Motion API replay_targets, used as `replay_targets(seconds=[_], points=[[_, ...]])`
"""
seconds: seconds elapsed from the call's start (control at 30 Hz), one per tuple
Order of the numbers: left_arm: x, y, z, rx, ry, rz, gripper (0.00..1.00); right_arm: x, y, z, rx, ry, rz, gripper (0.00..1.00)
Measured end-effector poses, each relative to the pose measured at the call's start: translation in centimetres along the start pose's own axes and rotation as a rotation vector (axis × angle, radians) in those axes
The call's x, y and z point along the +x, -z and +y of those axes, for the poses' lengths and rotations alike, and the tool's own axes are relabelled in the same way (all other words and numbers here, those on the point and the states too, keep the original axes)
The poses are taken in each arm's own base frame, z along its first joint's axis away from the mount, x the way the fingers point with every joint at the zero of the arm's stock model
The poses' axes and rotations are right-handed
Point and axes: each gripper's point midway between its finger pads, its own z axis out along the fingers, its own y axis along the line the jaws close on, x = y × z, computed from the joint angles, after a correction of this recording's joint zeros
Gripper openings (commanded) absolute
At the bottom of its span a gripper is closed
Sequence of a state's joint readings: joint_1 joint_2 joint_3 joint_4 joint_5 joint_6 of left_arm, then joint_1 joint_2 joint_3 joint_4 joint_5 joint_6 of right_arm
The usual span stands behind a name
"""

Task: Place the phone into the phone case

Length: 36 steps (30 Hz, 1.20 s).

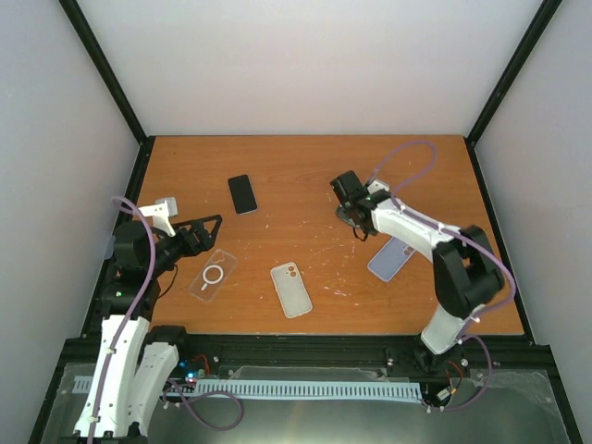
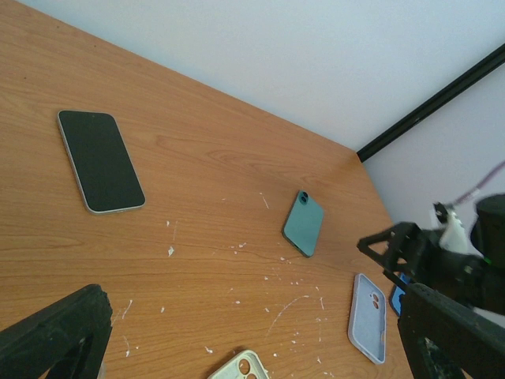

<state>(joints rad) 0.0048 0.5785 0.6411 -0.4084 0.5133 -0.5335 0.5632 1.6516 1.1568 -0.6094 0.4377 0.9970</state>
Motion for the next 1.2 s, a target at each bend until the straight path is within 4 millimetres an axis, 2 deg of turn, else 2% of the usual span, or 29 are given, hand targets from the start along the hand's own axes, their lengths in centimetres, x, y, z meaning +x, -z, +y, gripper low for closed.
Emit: replay_targets(seconds=[0.2, 0.33, 0.6, 0.8, 1.0, 1.2], points=[[-0.3, 0.2, -0.5, 0.018, -0.016, -0.017, 1.00, -1.6, -5.2, 1.4, 0.070, -0.065, 0.042, 0.82], [-0.5, 0.3, -0.6, 0.023, -0.021, -0.024, 1.00, -1.8, -7.4, 1.1, 0.122, -0.098, 0.070, 0.88], [-0.5, 0.5, -0.9, 0.030, -0.025, -0.026, 0.99, -2.0, -9.5, 1.8, 0.133, -0.131, 0.114, 0.96], [-0.5, 0.5, -0.9, 0.030, -0.027, -0.029, 1.00, -1.8, -10.9, 1.9, 0.159, -0.126, 0.142, 0.96], [-0.5, 0.5, -0.9, 0.031, -0.028, -0.030, 1.00, -2.1, -11.2, 2.5, 0.178, -0.123, 0.156, 0.94], [-0.5, 0.6, -1.0, 0.033, -0.031, -0.034, 0.99, -1.4, -12.0, 2.3, 0.209, -0.114, 0.183, 0.93]])
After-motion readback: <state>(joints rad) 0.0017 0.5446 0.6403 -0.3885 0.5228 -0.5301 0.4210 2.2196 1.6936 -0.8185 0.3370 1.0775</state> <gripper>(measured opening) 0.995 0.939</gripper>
